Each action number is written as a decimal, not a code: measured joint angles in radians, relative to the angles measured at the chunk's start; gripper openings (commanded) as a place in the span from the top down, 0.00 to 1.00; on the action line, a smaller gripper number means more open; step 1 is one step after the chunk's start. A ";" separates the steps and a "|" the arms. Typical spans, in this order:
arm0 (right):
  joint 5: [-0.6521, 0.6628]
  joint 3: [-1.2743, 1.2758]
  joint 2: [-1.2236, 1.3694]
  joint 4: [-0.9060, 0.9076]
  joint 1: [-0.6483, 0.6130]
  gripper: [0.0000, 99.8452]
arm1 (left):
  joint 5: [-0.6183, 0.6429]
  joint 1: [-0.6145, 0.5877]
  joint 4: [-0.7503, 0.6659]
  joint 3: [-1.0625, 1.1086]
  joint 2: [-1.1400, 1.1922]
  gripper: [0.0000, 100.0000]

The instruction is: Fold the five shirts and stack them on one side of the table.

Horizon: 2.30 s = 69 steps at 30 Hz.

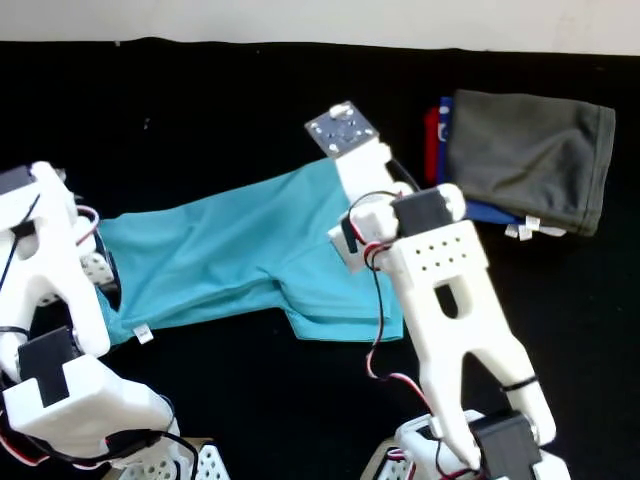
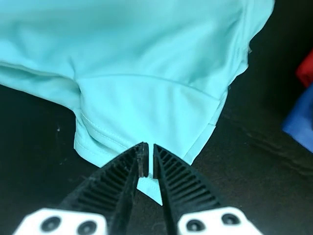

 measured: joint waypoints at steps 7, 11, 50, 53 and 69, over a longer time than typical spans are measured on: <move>-0.058 0.014 0.081 -0.080 -0.002 0.96 | 0.025 0.014 0.083 -0.123 0.012 0.99; -0.083 0.015 0.150 -0.123 -0.031 0.96 | 0.037 0.052 -0.041 0.020 0.037 0.99; 0.060 0.675 -0.192 -0.287 0.117 0.89 | 0.192 0.038 -0.545 0.376 0.035 0.99; 0.060 0.694 -0.210 -0.336 0.117 0.89 | 0.192 0.038 -0.545 0.376 0.035 0.99; 0.117 0.715 -0.003 -0.408 0.157 0.89 | 0.192 0.038 -0.545 0.376 0.035 0.99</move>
